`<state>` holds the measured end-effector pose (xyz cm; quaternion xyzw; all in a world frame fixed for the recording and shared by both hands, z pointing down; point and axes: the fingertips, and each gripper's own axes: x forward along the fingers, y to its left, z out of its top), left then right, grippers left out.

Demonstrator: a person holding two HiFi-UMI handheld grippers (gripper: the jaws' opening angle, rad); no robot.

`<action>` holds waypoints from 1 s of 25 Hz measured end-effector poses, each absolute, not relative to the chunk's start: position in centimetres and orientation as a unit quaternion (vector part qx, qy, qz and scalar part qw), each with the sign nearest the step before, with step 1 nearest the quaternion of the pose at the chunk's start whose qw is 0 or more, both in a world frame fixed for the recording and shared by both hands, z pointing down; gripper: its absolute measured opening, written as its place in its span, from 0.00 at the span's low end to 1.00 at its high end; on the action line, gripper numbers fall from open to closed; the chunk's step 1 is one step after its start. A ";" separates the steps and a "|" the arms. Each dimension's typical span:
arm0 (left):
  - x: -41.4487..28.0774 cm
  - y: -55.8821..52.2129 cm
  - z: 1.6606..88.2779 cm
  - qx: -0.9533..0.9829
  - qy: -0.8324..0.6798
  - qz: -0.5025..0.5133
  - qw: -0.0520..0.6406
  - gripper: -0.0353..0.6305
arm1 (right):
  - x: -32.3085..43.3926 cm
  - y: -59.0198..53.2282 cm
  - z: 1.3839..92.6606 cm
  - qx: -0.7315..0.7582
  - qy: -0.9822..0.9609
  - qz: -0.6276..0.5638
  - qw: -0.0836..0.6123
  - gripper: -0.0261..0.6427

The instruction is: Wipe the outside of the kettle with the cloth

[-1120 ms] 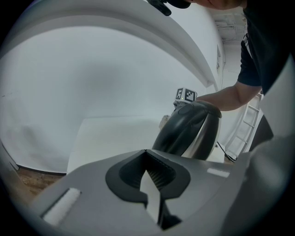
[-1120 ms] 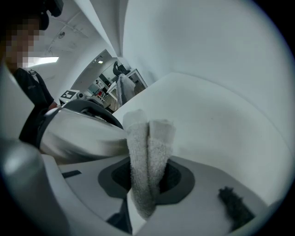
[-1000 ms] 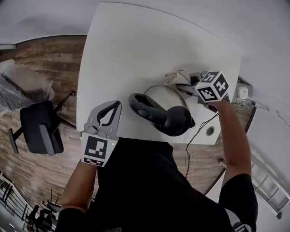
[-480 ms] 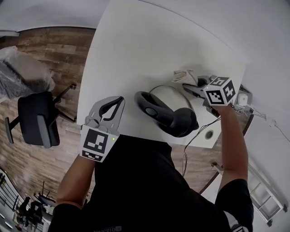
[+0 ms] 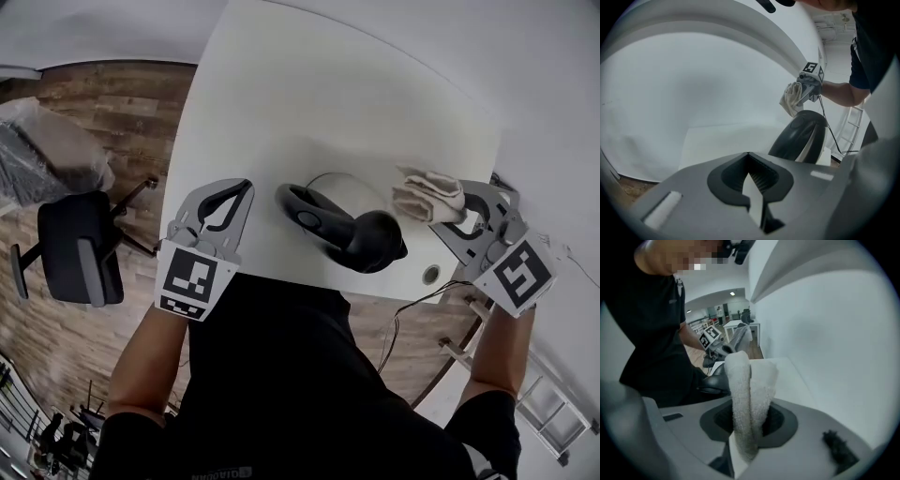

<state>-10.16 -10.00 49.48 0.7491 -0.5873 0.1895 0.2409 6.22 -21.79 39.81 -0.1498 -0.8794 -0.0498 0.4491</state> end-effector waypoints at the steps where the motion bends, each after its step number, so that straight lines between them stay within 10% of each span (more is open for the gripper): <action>1: -10.2 -9.9 49.3 0.750 -0.587 0.189 0.239 0.06 | 6.0 -21.0 39.4 -0.174 -0.866 -0.084 0.461 0.19; 25: -8.0 -10.1 48.2 0.761 -0.595 0.115 0.232 0.06 | 1.1 -18.2 44.9 -0.366 -0.716 -0.183 0.566 0.19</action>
